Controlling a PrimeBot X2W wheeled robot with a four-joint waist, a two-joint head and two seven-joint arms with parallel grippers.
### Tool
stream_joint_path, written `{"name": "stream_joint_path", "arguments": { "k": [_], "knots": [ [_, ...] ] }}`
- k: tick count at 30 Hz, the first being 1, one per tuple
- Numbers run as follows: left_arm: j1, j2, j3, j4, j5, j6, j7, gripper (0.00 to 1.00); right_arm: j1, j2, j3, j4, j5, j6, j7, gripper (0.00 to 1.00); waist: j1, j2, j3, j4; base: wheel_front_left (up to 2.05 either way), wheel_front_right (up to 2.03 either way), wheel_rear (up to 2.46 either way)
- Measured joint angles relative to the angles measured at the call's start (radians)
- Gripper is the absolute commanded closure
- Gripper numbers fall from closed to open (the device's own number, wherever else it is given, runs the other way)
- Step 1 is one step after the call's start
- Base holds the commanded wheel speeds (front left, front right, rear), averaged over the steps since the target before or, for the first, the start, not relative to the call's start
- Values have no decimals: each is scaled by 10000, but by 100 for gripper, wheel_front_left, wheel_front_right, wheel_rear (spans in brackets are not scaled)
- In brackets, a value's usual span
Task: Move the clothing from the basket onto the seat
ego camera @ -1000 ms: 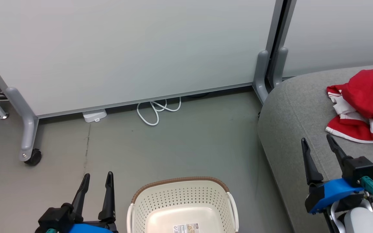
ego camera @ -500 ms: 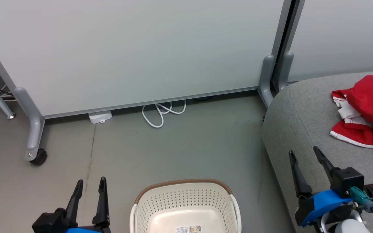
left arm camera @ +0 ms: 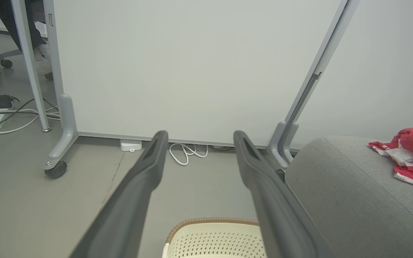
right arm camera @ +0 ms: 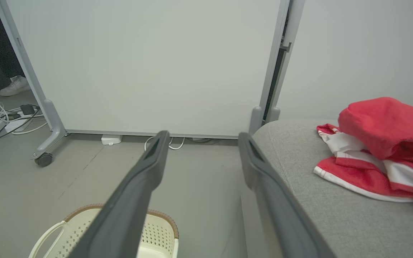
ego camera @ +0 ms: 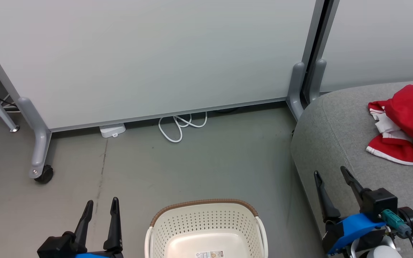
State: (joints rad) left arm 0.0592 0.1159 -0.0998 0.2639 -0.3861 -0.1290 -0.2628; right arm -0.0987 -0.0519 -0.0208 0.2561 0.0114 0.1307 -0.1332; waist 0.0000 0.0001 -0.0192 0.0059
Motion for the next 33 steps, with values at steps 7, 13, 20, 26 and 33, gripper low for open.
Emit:
{"name": "stream_joint_path", "arguments": {
  "k": [7, 13, 20, 26, 33],
  "knots": [
    [9, -10, -35, 109, -2, 0, 13, 100, 17, 6, 92, 125, 94, 0, -27, 100, 0, 0, 4, 12, 0, 0, 0],
    [265, -138, -92, 616, -27, 0, 65, 100, 287, 36, 100, 696, 98, 0, 54, 100, 0, 0, 4, 13, 0, 0, 0],
    [417, -238, -52, 849, -700, 0, 265, 100, 458, 61, 40, 978, 936, 0, 194, 100, 2, 0, 11, 10, 0, 0, 0],
    [352, -247, 109, 782, -1670, 0, 560, 100, 455, 61, -33, 892, 2197, 0, 403, 100, 2, 0, 22, 7, 0, 0, 0],
    [160, -265, 280, 677, -2744, 0, 857, 100, 451, 61, -117, 794, 3551, 0, 610, 100, 2, 0, 35, 3, 0, 0, 0]
  ]
}}
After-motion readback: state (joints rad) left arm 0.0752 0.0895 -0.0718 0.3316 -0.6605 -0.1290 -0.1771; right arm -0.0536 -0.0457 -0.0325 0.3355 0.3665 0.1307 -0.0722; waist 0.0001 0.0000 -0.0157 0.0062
